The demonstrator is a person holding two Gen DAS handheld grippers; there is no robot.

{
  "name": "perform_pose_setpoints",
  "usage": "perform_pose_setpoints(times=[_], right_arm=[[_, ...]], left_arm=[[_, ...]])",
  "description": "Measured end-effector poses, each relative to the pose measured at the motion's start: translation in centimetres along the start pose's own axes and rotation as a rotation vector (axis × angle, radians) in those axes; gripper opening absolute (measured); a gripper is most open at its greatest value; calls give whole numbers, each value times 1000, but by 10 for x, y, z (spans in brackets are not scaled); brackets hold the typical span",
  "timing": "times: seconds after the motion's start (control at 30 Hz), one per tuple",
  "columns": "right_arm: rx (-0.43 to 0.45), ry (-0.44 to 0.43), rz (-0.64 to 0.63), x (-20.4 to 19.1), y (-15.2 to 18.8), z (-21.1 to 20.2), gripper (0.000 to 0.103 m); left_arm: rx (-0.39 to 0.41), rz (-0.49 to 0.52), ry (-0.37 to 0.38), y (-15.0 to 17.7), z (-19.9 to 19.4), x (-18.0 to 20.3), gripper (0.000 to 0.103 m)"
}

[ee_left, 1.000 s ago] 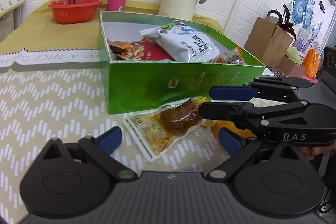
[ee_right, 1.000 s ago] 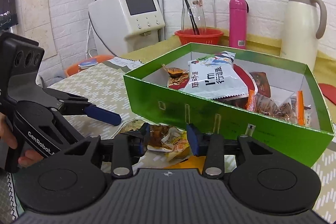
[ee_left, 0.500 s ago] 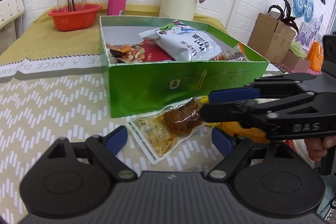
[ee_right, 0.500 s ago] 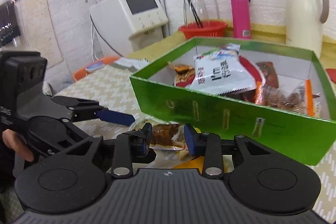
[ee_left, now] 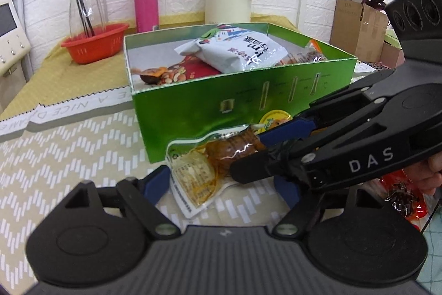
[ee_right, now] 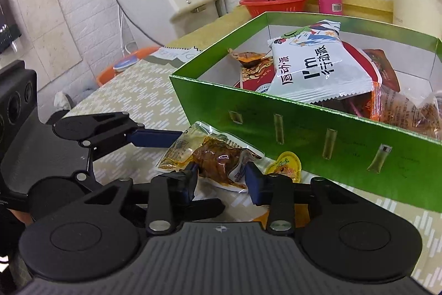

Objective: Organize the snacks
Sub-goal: 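Grasp the clear jerky pack with the right gripper and lift it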

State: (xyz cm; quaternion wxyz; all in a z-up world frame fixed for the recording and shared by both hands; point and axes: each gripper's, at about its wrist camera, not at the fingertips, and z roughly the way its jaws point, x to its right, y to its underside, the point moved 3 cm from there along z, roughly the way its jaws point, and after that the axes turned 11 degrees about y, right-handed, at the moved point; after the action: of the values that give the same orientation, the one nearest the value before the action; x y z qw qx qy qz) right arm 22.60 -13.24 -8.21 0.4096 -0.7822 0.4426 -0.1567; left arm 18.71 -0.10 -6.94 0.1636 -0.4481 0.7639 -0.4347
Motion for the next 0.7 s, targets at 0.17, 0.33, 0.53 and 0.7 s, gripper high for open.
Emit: perform_pose_setpoints(times=[0.17,0.33,0.53,0.7], right_arm=[[13,-11,19,0,1,-1,65],[47,-5,0,-6,4,-11,65],[125,-13,-6,-13,1,-39,65],[196,29,5,-5,-14,-55,65]], left_arm=[[6,6,7,1,-2,3,65],[21,20,0,3,-11,8,62],[84,95,-5,-5,-36,27,62],[121,162,-1,-32,-35,35,62]])
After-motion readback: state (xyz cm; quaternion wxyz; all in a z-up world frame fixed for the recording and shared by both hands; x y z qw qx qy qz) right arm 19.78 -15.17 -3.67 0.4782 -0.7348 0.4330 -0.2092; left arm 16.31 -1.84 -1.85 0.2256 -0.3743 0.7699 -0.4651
